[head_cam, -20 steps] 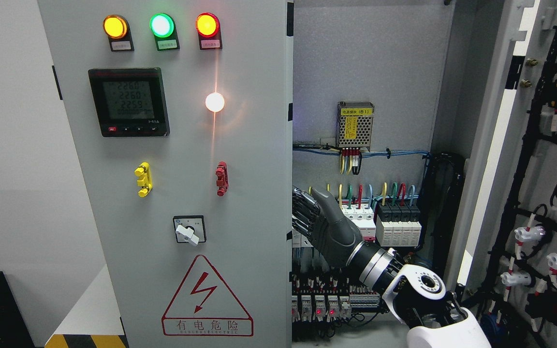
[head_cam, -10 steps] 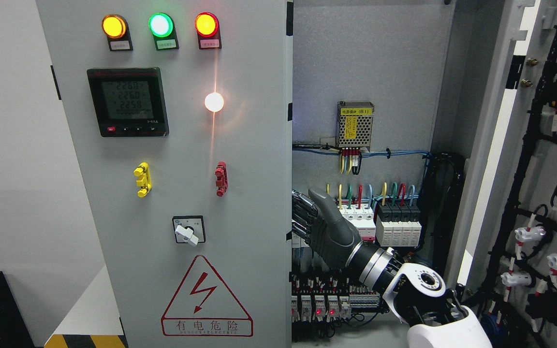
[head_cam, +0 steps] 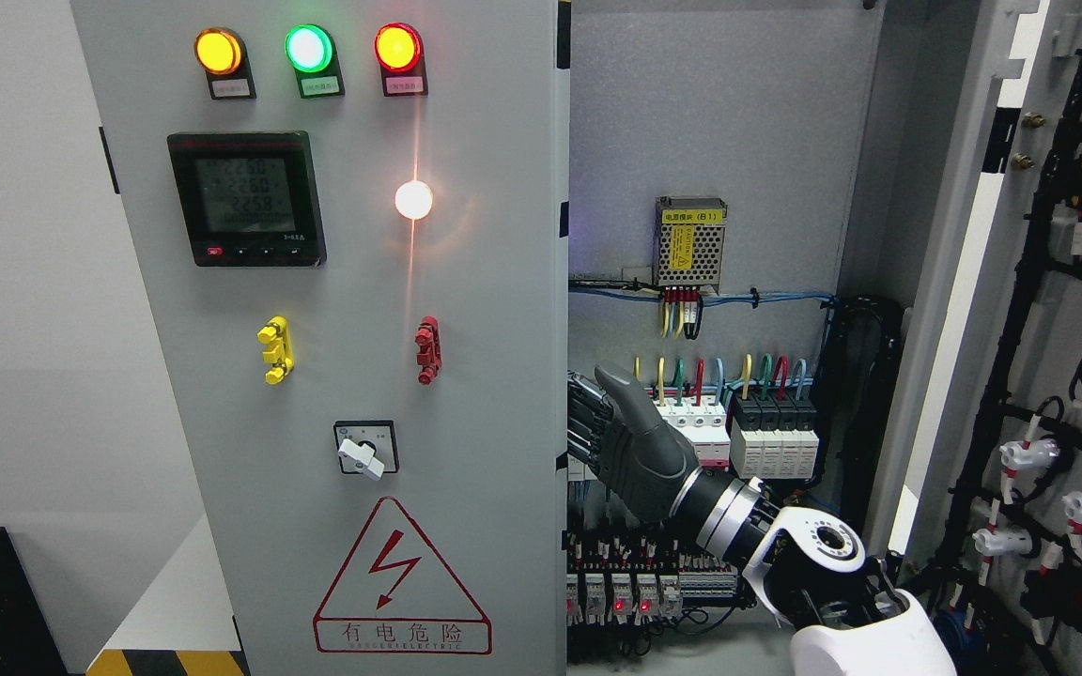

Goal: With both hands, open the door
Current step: 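Swing the indicator-light door outward with the right hand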

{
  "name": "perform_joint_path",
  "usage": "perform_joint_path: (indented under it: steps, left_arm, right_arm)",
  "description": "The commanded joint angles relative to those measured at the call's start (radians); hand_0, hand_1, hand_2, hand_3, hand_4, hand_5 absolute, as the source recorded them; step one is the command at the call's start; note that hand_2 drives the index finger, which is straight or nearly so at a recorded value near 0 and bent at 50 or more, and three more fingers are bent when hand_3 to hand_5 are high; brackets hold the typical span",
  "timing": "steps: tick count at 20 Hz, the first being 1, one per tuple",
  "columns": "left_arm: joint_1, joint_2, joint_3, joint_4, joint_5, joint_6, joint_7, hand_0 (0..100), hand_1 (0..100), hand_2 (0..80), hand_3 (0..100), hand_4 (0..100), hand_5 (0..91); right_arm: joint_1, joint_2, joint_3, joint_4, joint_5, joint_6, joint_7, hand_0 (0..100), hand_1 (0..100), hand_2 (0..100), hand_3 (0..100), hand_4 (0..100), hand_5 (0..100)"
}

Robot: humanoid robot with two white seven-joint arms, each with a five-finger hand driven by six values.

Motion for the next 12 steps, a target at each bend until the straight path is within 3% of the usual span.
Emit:
perform_joint_path:
  steps: [1, 12]
  left_arm:
    - [0.0, 0.0, 0.009, 0.0, 0.0, 0.0, 0.0, 0, 0, 0.0, 0, 0, 0.0]
    - [0.0, 0.0, 0.009, 0.0, 0.0, 0.0, 0.0, 0, 0, 0.0, 0, 0, 0.0]
  right_arm:
    - [-0.002, -0.001, -0.001, 0.001, 0.0, -0.002, 0.043, 19, 0, 0, 0, 0, 0]
    - [0.008, -0.003, -0.016, -0.01, -0.003, -0.002, 0.053, 19, 0, 0, 0, 0, 0]
